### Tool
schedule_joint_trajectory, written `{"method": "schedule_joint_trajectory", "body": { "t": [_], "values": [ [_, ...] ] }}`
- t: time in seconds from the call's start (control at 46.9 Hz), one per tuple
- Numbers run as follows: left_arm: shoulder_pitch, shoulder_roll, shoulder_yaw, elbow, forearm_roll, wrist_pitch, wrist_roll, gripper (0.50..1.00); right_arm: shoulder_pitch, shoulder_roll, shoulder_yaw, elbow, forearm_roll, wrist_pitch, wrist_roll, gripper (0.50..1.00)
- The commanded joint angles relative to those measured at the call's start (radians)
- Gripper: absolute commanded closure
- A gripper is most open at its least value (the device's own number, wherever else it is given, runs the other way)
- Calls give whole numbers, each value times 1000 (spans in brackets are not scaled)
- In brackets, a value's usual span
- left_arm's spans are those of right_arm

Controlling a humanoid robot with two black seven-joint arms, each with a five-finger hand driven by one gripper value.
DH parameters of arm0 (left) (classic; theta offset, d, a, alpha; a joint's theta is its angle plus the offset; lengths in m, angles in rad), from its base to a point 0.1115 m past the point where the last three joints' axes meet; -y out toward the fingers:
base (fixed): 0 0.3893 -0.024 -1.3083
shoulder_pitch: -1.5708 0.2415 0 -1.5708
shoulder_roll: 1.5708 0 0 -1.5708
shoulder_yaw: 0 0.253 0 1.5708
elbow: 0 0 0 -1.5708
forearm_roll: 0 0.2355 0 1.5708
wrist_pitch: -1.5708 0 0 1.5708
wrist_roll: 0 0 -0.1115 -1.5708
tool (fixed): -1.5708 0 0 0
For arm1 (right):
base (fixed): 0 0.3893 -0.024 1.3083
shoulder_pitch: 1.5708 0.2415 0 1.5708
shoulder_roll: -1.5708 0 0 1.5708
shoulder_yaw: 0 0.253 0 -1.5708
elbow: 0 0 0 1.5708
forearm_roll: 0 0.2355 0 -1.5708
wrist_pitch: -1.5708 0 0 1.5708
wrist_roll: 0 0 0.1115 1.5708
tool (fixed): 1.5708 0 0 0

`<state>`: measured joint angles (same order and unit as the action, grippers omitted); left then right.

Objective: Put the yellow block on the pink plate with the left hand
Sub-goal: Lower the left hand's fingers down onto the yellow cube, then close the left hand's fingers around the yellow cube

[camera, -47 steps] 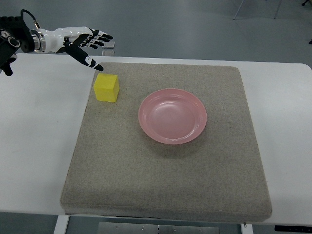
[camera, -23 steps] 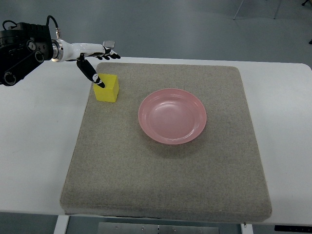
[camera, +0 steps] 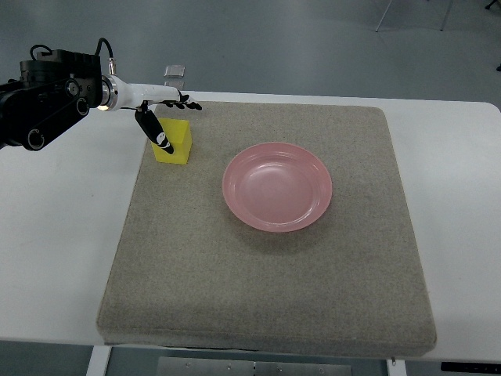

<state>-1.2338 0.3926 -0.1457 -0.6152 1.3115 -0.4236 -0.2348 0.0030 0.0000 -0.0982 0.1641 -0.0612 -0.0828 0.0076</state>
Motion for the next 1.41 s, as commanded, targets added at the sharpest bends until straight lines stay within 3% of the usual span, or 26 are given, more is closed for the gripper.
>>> {"method": "schedule_joint_trajectory", "body": {
  "t": [0.0,0.299,0.491,0.597,0.64,0.832,1.024,1.173,1.387],
  "values": [
    [2,0,1,0,2,20,0,538,0,0,0,0,0,0,0,576],
    [1,-1,35,0,6,28,0,602,0,0,0,0,0,0,0,576],
    [-3,-1,46,0,29,28,0,694,0,0,0,0,0,0,0,576],
    [-4,-1,49,0,52,28,0,788,0,0,0,0,0,0,0,576],
    [-6,-1,49,0,54,28,2,801,0,0,0,0,0,0,0,576],
    [-15,0,51,0,57,28,2,999,0,0,0,0,0,0,0,576],
    [-41,3,49,-6,49,31,0,1000,0,0,0,0,0,0,0,576],
    [-53,15,31,-87,46,39,0,1000,0,0,0,0,0,0,0,576],
    [-47,15,31,-250,45,150,0,1000,0,0,0,0,0,0,0,576]
  ]
}}
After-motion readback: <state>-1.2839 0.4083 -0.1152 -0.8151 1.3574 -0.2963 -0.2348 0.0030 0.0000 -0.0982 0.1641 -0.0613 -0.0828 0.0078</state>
